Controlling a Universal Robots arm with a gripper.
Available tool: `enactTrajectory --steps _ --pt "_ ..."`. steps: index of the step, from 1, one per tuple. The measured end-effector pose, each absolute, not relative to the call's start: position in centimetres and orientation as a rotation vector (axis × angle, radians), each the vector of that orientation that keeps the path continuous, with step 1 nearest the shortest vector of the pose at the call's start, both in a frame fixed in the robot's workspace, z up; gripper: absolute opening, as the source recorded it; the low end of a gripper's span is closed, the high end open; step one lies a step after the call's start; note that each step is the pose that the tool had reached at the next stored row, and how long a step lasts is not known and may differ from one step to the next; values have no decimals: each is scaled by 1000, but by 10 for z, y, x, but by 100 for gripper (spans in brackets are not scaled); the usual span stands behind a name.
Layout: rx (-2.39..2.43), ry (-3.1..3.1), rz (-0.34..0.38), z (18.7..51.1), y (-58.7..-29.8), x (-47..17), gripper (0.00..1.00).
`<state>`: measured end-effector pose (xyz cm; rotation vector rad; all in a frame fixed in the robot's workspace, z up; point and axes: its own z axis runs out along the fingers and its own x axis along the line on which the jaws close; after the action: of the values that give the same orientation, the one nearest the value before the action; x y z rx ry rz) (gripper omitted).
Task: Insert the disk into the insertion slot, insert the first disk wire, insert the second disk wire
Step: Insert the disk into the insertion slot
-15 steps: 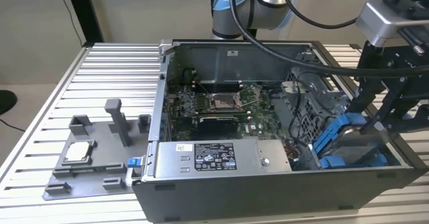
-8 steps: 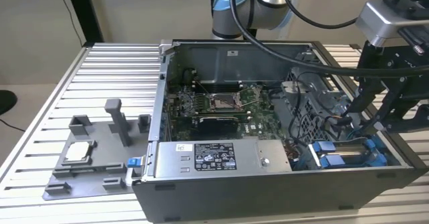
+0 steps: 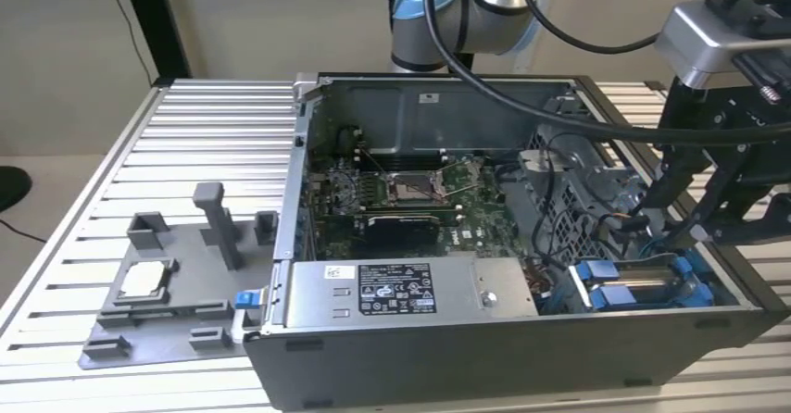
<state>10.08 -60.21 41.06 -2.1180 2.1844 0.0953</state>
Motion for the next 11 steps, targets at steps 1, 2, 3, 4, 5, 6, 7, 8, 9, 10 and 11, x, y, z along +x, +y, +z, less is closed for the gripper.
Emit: enactTrajectory --steps 1,2,3,4,5,6,7,8,9,10,11 --pt "-2118 2184 94 410 -602 101 100" --pt "-2118 2184 93 410 -602 101 100" --pt "-2117 2184 93 410 -602 101 100" --pt "-2117 2183 93 409 -602 101 100" --pt "-2117 2183 93 409 -602 101 100" --pt "-2117 2183 93 409 -602 101 100" --pt "-2117 2183 94 409 -602 101 100" --pt "-2117 2183 94 409 -602 101 100" --pt "-2117 2183 94 409 -602 101 100" --pt "-2117 2183 94 409 -602 101 100" --pt "-2117 2183 94 409 -602 101 100"
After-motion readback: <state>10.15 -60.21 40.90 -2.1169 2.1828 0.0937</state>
